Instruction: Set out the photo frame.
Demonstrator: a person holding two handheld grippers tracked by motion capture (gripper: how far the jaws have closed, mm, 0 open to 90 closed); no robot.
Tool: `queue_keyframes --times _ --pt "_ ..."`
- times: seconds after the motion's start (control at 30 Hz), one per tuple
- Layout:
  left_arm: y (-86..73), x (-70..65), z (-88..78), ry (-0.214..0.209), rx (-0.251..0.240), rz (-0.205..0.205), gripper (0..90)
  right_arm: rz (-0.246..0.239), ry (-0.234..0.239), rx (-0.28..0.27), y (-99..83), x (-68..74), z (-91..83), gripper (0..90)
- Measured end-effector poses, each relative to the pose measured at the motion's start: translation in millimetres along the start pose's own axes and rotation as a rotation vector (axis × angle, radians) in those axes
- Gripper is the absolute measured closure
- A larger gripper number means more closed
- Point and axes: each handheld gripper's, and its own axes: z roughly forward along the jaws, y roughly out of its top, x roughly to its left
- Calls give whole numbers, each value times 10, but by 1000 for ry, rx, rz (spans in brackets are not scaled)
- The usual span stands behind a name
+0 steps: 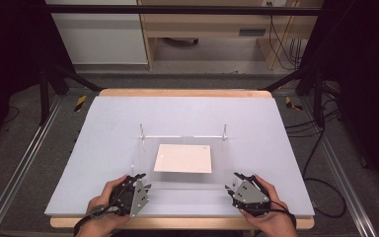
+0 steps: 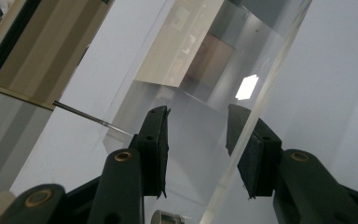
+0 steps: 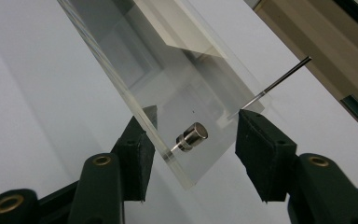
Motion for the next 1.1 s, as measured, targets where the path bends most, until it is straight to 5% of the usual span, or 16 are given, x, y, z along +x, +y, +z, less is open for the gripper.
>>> queue_keyframes --times 0.27,0.57,0.93,1.1 --pt "-5 25 -20 3 -13 -20 577 -27 -13 -19 25 2 -32 527" --pt "79 196 -127 -25 -38 -79 613 27 13 2 208 -165 -108 551" --pt "284 685 -210 -67 -63 -128 679 117 82 22 559 -606 -160 610" --pt "354 857 -202 -87 -55 -142 682 103 102 42 737 -730 -125 632"
